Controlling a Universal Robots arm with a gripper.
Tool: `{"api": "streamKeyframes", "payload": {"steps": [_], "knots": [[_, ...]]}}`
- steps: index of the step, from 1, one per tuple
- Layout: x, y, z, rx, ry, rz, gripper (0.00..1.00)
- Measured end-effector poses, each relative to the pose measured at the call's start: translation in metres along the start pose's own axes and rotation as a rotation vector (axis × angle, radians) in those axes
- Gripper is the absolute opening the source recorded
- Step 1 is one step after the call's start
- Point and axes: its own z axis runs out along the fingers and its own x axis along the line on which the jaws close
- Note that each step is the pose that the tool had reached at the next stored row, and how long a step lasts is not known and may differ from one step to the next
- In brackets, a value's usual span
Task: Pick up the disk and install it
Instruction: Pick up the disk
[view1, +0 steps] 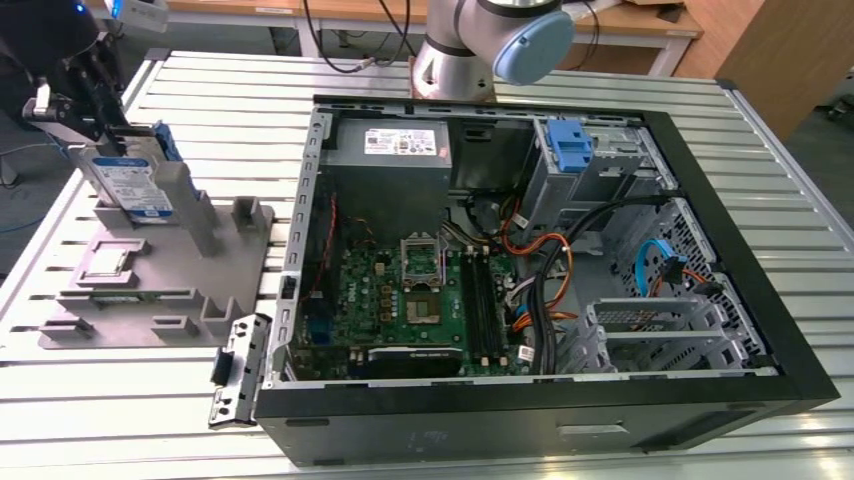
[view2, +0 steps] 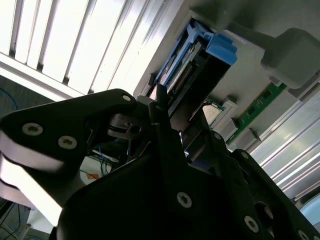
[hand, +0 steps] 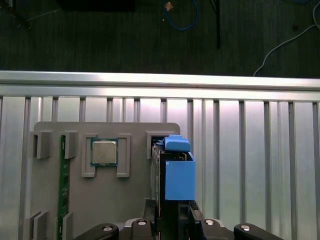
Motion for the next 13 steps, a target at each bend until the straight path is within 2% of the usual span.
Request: {"api": "streamKeyframes", "payload": {"steps": [6,9,13], "knots": [[0.0,0.0001,0.0,0.0001,0.0,0.001,0.35],[0.0,0.0001,0.0002,0.0021,-0.001,0.036,0.35],[0.0,0.0001,0.0002,0.0023,-0.0012,0.038,0.35]]}}
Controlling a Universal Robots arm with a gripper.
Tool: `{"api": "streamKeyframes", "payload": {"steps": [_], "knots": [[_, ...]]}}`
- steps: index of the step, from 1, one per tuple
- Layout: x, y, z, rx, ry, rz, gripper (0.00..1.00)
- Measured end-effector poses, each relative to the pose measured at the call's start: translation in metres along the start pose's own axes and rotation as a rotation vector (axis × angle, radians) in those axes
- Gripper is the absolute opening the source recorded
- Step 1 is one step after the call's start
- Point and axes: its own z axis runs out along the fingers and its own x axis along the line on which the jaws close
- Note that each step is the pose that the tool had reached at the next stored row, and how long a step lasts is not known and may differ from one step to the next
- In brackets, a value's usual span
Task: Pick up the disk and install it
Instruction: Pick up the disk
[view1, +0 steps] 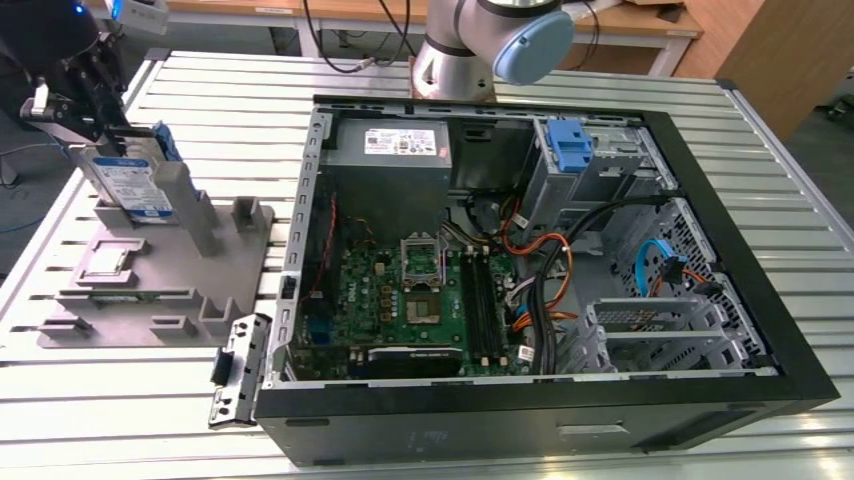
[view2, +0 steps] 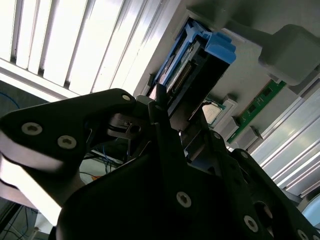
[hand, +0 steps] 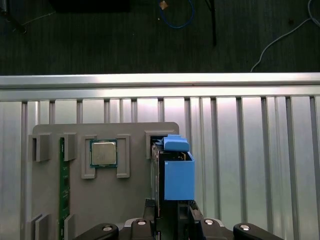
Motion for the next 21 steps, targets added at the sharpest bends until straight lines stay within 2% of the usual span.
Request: {"api": "streamKeyframes", "payload": {"steps": [6,15,18,21], "knots": [[0.0,0.0,-0.0005,0.0003,0.0002,0.0,0.35],[-0.0004,0.0002,-0.0064,0.0004,0.002,0.0,0.35],[-0.0004,0.0003,-0.0065,0.0002,0.0045,0.0,0.35],[-0.0002,0.0002,-0.0065,0.0007,0.0127,0.001,0.35]]}}
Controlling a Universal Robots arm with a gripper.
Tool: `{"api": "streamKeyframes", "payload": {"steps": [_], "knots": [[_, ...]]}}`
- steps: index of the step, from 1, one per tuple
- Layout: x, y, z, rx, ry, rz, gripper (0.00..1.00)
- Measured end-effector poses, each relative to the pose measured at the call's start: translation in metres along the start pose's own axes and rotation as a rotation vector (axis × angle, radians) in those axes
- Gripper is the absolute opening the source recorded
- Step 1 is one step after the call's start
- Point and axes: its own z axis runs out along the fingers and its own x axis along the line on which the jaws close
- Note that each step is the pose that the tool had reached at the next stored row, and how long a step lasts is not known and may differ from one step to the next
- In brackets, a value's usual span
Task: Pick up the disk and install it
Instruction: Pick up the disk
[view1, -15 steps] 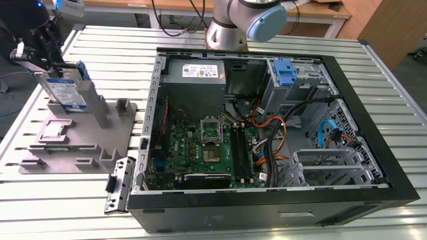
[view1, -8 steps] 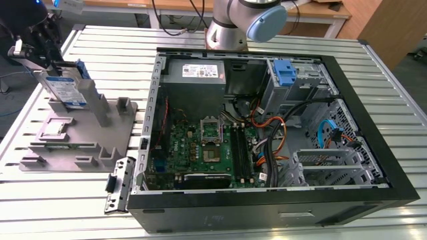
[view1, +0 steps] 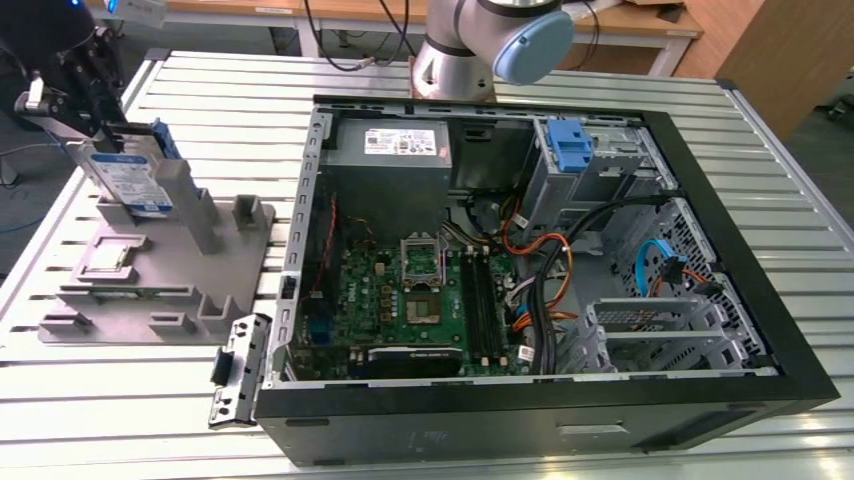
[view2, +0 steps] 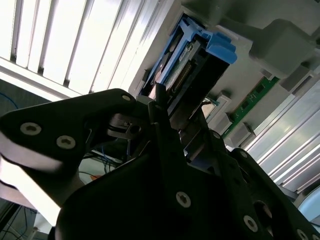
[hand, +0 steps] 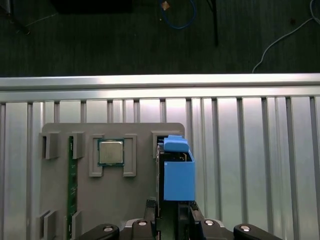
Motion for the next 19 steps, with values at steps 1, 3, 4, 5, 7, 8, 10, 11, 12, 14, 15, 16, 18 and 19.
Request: {"api": "streamKeyframes", "payload": {"steps": [1,3,4,5,7,8,10,11,12,14,15,16,18,19], "knots": [[0.0001,0.0,-0.0001,0.0,0.0017,0.0,0.35],[0.0001,0.0,-0.0001,-0.0001,0.0026,0.0,0.35],[0.0,0.0001,-0.0001,0.0,0.0026,0.0,0.35],[0.0,0.0001,-0.0001,0.0,0.0026,0.0,0.35],[0.0,0.0001,-0.0001,0.0,0.0026,0.0,0.35],[0.0,0.0001,-0.0001,0.0,0.0026,0.0,0.35],[0.0003,0.0002,-0.0001,0.0,0.0026,-0.001,0.35],[0.0007,0.0002,0.0,-0.0001,0.0026,-0.003,0.35],[0.001,0.0001,-0.0001,-0.0002,0.0028,-0.008,0.35],[0.0012,0.0001,-0.0001,-0.0007,0.0032,-0.016,0.35],[0.0012,0.0,-0.0001,-0.0008,0.0033,-0.018,0.35],[0.0014,0.0001,-0.0001,-0.0009,0.0033,-0.02,0.35],[0.0016,0.0001,-0.0001,-0.001,0.0034,-0.023,0.35],[0.0016,0.0001,-0.0001,-0.001,0.0035,-0.023,0.35]]}}
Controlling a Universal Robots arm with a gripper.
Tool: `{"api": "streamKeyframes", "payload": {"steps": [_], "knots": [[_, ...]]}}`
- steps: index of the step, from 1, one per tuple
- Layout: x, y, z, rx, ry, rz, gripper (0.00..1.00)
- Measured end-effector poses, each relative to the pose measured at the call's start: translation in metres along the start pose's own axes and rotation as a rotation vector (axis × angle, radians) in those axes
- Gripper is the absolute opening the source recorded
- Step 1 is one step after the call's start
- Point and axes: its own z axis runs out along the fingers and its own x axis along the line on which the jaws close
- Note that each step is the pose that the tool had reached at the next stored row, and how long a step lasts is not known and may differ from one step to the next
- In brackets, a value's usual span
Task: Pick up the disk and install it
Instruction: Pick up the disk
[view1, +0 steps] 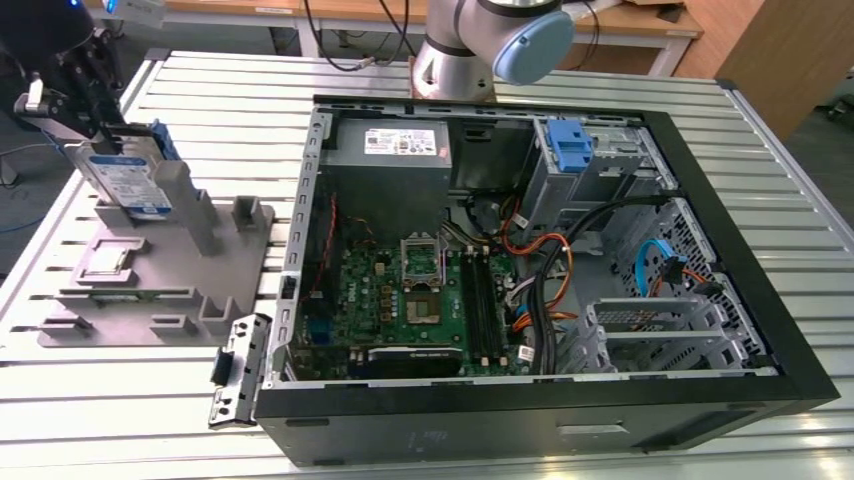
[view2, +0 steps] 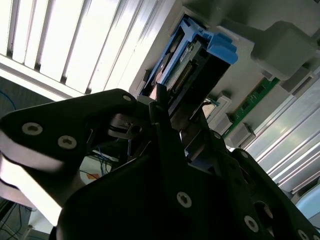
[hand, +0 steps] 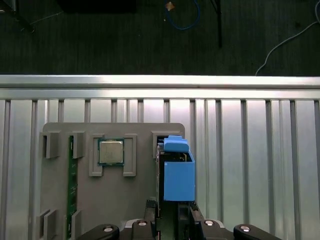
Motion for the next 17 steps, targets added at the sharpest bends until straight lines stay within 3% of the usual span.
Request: {"api": "streamKeyframes", "payload": {"steps": [12,13,17], "knots": [[0.0,0.0,-0.0001,-0.0002,0.0,0.0,0.36],[0.0,0.0,-0.0001,-0.0002,0.0001,0.0,0.43],[0.0001,-0.0001,0.0019,0.0001,-0.0001,0.0,0.43]]}}
